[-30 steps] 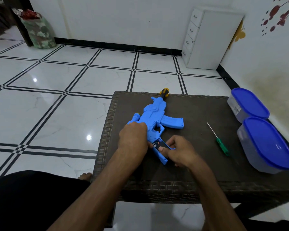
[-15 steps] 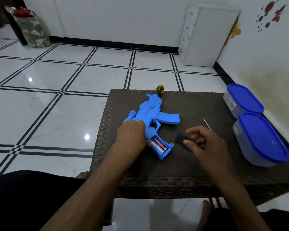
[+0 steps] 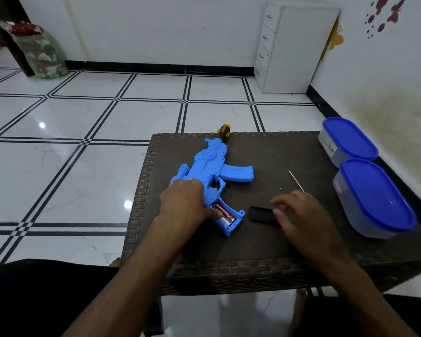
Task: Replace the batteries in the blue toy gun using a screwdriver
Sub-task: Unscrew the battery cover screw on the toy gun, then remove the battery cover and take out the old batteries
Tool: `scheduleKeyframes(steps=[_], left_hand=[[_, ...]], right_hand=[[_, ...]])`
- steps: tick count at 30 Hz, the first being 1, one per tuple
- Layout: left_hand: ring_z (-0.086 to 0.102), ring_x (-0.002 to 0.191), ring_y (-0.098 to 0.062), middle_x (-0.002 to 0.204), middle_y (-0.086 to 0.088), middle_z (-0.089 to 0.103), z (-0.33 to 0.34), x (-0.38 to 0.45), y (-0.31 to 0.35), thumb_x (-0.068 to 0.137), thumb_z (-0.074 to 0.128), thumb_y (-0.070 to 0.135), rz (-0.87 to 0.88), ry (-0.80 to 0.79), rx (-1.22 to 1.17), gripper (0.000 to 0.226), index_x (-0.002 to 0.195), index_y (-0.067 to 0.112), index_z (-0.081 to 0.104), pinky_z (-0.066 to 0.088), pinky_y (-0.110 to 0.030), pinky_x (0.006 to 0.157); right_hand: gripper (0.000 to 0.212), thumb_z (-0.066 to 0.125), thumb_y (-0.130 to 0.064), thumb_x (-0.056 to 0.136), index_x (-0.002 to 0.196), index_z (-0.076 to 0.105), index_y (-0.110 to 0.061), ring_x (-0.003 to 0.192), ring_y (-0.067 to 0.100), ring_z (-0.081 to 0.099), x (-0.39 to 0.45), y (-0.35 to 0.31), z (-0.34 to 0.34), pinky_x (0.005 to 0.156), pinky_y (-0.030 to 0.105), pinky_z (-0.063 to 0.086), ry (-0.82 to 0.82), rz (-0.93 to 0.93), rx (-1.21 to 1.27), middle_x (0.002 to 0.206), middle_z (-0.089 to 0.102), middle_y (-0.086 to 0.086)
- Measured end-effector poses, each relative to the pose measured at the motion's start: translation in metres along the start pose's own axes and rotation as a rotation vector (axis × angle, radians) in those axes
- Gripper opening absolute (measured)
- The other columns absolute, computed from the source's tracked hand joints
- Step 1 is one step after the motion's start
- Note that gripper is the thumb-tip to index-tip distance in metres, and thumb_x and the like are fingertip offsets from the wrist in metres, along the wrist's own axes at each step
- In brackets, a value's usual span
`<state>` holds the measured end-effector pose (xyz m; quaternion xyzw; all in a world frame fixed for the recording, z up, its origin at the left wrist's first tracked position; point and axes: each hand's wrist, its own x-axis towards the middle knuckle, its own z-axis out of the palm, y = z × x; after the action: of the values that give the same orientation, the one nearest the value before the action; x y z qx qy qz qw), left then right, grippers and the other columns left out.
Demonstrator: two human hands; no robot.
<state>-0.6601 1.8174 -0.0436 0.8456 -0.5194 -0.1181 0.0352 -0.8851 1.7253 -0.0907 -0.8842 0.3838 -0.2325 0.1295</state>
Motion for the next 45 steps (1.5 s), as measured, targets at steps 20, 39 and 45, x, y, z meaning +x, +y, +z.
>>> scheduleKeyframes(steps=[20, 39, 45], left_hand=[[0.048, 0.081, -0.018, 0.073, 0.006, 0.038, 0.005, 0.006, 0.002, 0.075, 0.058, 0.074, -0.022, 0.058, 0.058, 0.057, 0.087, 0.02, 0.046, 0.035, -0.03, 0.062], [0.054, 0.095, -0.022, 0.094, 0.004, 0.047, 0.02, 0.01, 0.002, 0.076, 0.068, 0.062, 0.046, 0.2, -0.055, 0.044, 0.096, 0.024, 0.058, 0.033, -0.032, 0.063], [0.052, 0.089, -0.022, 0.09, 0.002, 0.044, 0.018, 0.013, 0.005, 0.075, 0.071, 0.058, 0.049, 0.172, -0.025, 0.041, 0.089, 0.024, 0.053, 0.034, -0.033, 0.063]], right_hand=[[0.022, 0.066, -0.012, 0.09, 0.112, 0.061, -0.016, 0.087, 0.013, 0.063, 0.03, 0.007, -0.013, 0.069, 0.021, 0.051, 0.224, 0.332, 0.423, 0.099, 0.065, 0.002], [0.022, 0.059, -0.024, 0.098, 0.082, 0.055, -0.009, 0.05, 0.005, 0.045, 0.021, -0.05, -0.01, 0.049, 0.01, 0.03, 0.18, 0.027, 0.596, 0.057, 0.047, -0.007], [0.02, 0.059, -0.024, 0.098, 0.083, 0.053, -0.011, 0.053, 0.007, 0.043, 0.031, -0.058, -0.011, 0.051, 0.012, 0.031, 0.11, -0.077, 0.523, 0.061, 0.047, -0.003]])
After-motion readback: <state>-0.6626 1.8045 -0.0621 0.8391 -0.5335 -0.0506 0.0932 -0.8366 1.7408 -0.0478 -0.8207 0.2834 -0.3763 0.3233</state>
